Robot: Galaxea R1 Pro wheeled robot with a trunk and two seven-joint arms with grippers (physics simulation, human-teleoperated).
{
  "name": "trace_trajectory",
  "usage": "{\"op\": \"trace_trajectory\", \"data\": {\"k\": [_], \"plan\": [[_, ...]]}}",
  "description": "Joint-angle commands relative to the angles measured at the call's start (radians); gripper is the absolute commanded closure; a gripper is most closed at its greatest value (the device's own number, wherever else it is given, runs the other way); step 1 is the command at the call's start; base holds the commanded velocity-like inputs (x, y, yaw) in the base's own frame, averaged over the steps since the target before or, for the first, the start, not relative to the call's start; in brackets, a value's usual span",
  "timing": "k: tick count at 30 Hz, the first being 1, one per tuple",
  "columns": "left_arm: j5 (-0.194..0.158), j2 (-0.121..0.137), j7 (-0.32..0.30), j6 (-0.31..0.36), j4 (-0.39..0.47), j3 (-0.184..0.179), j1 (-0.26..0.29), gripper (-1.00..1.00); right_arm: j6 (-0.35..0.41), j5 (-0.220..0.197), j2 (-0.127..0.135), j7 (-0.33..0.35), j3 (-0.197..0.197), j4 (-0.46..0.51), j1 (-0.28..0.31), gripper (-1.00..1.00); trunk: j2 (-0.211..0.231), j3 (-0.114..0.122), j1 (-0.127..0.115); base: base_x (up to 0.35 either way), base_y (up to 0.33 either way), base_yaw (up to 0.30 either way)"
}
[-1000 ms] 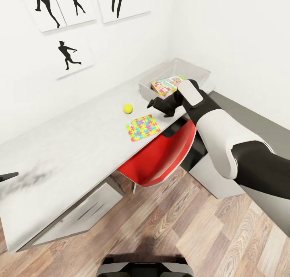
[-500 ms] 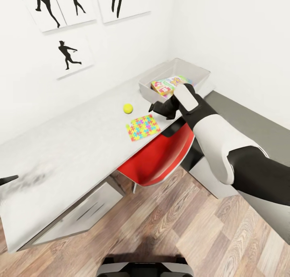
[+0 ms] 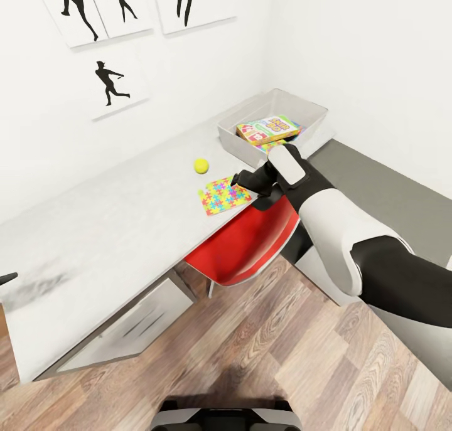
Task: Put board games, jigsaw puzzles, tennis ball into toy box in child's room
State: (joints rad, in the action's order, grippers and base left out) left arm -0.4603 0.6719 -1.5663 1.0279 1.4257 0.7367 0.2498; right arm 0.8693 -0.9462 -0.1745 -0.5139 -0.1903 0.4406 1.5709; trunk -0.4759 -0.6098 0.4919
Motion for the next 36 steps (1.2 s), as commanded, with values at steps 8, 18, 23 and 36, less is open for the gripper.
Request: {"op": "trace_trajectory", "data": {"k": [8, 18, 23, 36], "plan": [[0.002, 0.000, -0.004, 0.011, -0.001, 0.011, 0.000, -1.00, -0.015, -0.008, 0.000, -0.008, -0.002, 0.000, -0.001, -1.00, -0.001, -0.001, 0.000, -0.002, 0.001, -0.024], [0.003, 0.000, -0.004, 0.010, -0.001, 0.013, 0.000, -1.00, -0.014, -0.008, 0.000, -0.005, -0.004, 0.001, -0.002, -1.00, -0.001, 0.005, 0.000, -0.011, 0.000, -0.217], [0.002, 0.000, -0.004, 0.009, -0.001, 0.012, 0.000, -1.00, -0.013, -0.008, 0.000, -0.004, -0.005, 0.001, -0.002, -1.00, -0.001, 0.009, 0.000, -0.102, 0.000, -0.255], [0.000, 0.000, -0.004, 0.009, -0.012, 0.014, 0.000, -1.00, -0.013, -0.008, 0.000, -0.003, -0.005, 0.001, -0.002, -1.00, -0.001, 0.019, 0.000, -0.016, 0.000, -0.257]]}}
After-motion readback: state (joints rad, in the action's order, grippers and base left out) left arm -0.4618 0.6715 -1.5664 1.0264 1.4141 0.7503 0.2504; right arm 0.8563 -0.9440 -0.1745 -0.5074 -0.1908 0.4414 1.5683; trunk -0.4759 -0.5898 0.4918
